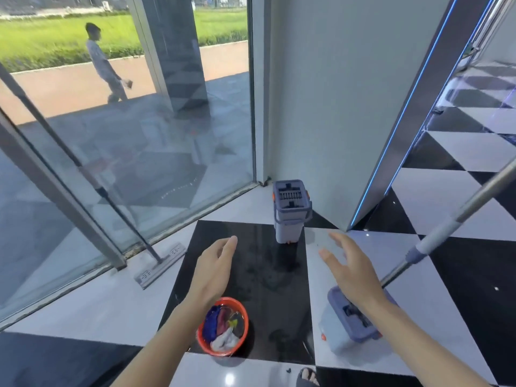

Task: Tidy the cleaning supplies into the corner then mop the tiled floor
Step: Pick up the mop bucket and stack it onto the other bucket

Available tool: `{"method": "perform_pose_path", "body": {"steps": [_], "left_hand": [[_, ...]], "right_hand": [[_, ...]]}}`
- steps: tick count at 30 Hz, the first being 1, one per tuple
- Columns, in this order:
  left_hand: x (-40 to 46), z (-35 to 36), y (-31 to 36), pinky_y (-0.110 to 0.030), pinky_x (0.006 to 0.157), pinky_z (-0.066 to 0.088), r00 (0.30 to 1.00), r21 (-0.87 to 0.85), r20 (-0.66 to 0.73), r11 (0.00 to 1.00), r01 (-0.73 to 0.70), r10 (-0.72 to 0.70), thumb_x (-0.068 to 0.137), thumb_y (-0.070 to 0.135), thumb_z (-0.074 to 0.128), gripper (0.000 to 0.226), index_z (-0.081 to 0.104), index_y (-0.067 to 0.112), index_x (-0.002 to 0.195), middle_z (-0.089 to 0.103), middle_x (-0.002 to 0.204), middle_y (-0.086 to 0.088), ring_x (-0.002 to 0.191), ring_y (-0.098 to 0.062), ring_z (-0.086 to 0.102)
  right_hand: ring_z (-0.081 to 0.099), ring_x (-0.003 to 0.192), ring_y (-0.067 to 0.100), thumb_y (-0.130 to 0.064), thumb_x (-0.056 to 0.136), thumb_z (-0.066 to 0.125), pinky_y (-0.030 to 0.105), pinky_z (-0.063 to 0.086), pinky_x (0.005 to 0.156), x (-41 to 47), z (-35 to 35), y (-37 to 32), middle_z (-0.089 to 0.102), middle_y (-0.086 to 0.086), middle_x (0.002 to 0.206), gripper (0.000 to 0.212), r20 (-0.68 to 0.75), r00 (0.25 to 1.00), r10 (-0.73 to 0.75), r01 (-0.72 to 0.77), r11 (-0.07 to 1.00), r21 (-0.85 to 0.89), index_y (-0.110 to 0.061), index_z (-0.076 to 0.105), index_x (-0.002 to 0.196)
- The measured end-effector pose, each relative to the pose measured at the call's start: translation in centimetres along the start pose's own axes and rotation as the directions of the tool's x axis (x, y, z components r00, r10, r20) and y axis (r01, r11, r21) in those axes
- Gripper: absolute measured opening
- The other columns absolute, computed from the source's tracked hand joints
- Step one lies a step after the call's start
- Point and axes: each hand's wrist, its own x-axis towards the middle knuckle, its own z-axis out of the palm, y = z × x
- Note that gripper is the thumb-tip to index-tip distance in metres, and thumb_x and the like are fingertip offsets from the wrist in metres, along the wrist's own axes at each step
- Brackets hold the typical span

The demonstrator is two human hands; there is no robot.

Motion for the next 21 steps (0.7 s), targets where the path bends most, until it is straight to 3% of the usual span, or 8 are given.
{"method": "perform_pose_path", "body": {"steps": [4,9,21], "left_hand": [[8.8,5.0,3.5,-0.043,0.095,0.048,0.997,-0.017,0.040,0.997,0.070,-0.070,0.097,0.047,0.037,0.031,0.060,0.028,0.106,0.065,0.107,0.007,0.096,-0.010,0.061],[17.1,8.8,7.2,-0.037,0.087,0.051,0.991,-0.108,0.067,0.987,0.123,-0.116,0.098,0.046,0.038,0.039,0.060,0.020,0.118,0.065,0.110,0.003,0.096,-0.012,0.062],[44.2,15.2,7.2,-0.046,0.089,0.052,0.929,-0.149,0.211,0.929,0.339,-0.305,0.099,0.047,0.038,0.046,0.056,0.014,0.124,0.064,0.116,-0.008,0.098,-0.024,0.063]], "right_hand": [[0.042,0.132,0.011,-0.041,0.091,0.053,0.032,0.036,0.107,9.2,-1.3,1.1,0.046,-0.010,0.143,0.049,0.040,0.998,0.040,-0.041,0.999,0.013,-0.026,0.044,0.138],[0.043,0.130,0.010,-0.041,0.092,0.053,0.029,0.036,0.102,18.2,-2.0,1.6,0.047,-0.011,0.141,0.048,0.073,0.993,0.094,-0.097,0.994,0.042,-0.026,0.046,0.137],[0.044,0.129,0.007,-0.037,0.093,0.053,0.028,0.035,0.104,40.8,1.5,5.9,0.050,-0.011,0.139,0.046,0.013,0.950,0.312,-0.312,0.947,0.076,-0.024,0.046,0.137]]}}
